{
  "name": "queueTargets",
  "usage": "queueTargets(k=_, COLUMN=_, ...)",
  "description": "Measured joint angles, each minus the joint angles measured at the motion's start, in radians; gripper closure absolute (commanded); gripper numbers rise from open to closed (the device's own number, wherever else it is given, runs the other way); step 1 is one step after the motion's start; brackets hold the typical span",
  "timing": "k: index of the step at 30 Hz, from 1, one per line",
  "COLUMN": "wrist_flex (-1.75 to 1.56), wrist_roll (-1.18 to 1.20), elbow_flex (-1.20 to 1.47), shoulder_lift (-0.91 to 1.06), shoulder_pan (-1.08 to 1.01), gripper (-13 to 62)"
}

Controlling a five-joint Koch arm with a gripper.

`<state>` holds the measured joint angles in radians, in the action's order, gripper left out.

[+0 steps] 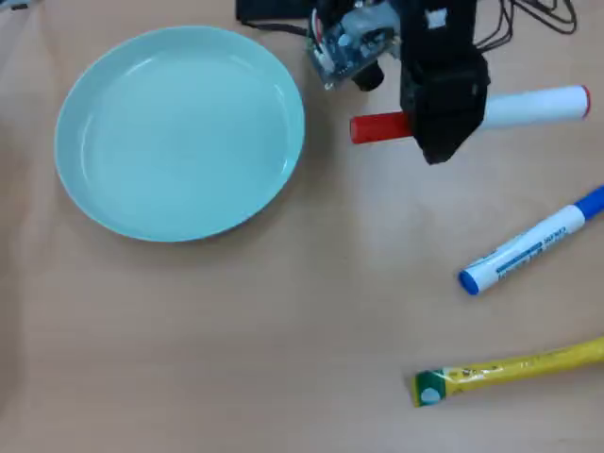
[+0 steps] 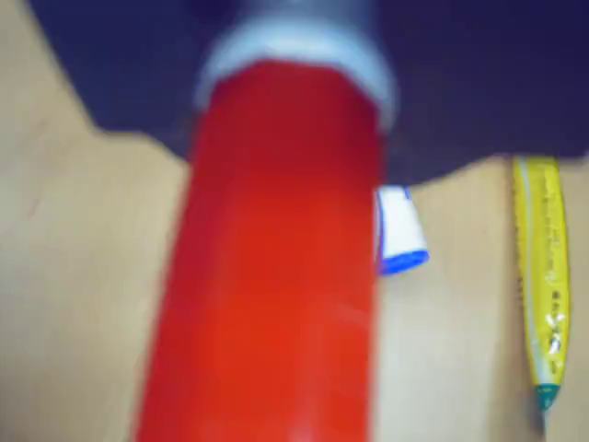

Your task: Pick up the red pen.

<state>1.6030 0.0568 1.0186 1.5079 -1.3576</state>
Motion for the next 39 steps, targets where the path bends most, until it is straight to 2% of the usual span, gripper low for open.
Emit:
queueTargets(k=6, wrist_flex=-0.015, wrist_roll=-0.002, elbow_flex=0.035, shoulder_lift=0.021, shoulder_pan=-0.009, gripper=57.5)
queueTargets(k=15, wrist_flex=-0.31, wrist_roll=-0.025, elbow_flex=0.525, shoulder_lift=0.222, shoulder_pan=-0.02, gripper=57.6)
queueTargets(k=19, wrist_flex=-0.351, wrist_roll=-0.026, elbow_flex=0.54, shoulder_lift=0.29, shoulder_pan=-0.034, gripper=57.6)
queueTargets(k=39, wrist_flex=-0.353, wrist_roll=-0.026, elbow_flex=0.541, shoulder_lift=0.291, shoulder_pan=-0.038, gripper=57.6)
